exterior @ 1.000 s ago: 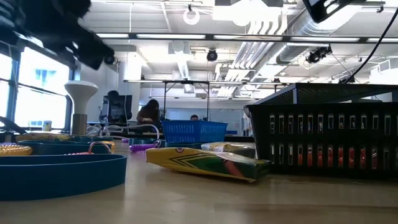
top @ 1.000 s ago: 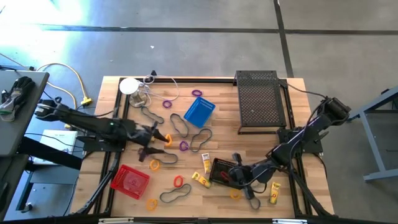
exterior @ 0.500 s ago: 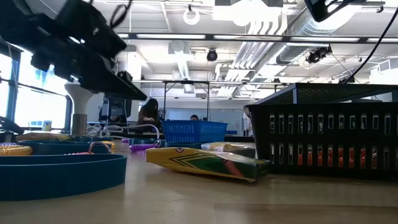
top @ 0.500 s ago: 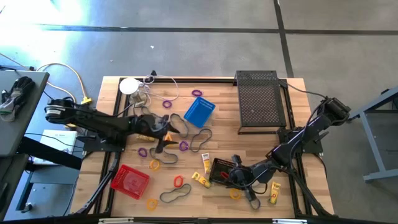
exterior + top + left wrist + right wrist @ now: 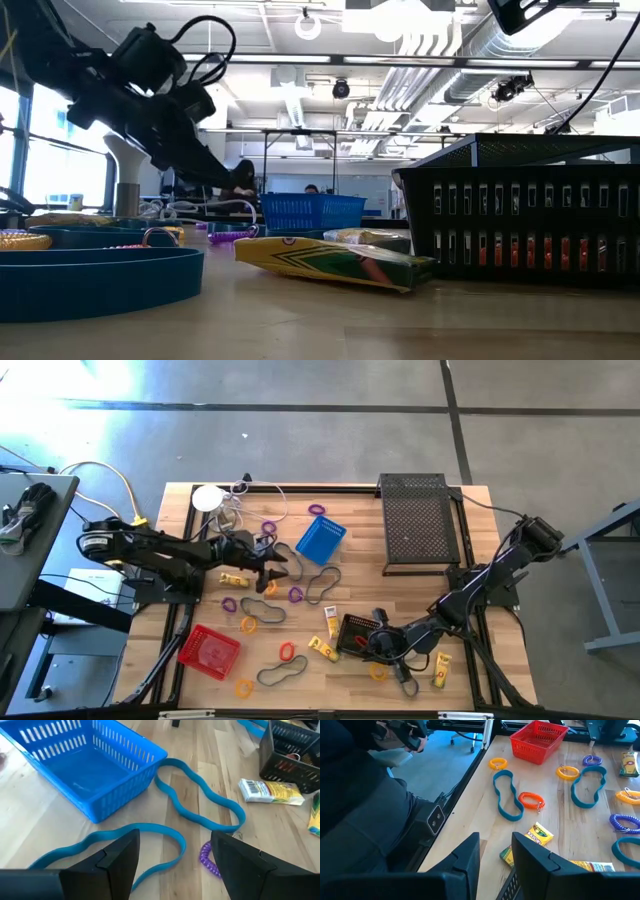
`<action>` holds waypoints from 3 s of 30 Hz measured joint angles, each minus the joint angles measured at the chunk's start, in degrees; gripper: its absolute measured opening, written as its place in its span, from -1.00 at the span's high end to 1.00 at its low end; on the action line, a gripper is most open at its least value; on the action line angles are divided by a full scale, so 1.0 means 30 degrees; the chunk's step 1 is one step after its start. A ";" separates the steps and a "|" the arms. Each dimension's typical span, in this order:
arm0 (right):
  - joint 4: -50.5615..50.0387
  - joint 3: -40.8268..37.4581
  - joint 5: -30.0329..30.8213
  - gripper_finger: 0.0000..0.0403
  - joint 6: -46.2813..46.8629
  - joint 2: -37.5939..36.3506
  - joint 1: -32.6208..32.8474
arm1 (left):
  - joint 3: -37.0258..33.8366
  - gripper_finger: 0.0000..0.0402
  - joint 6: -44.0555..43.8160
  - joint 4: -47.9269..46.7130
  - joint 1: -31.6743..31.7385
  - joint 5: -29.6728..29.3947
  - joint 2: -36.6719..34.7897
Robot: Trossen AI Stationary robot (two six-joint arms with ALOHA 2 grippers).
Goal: Pick & Place Office Desk Supplies
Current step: Put the blue rubber band into the blue bin
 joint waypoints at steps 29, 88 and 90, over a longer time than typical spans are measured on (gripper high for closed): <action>0.0000 0.0000 0.0001 0.50 -0.0036 0.0007 -0.0007 | -0.0007 -0.19 0.3902 -0.2834 -0.0459 -0.2668 0.0015; 0.0003 -0.0007 0.1014 0.50 -0.0531 0.0015 -0.0022 | 0.0036 0.36 0.4340 0.1975 -0.1494 -0.5180 0.5479; 0.0000 -0.0007 0.1014 0.50 -0.0531 0.0015 -0.0022 | 0.0036 0.44 0.4623 0.1855 -0.1494 -0.5162 0.5479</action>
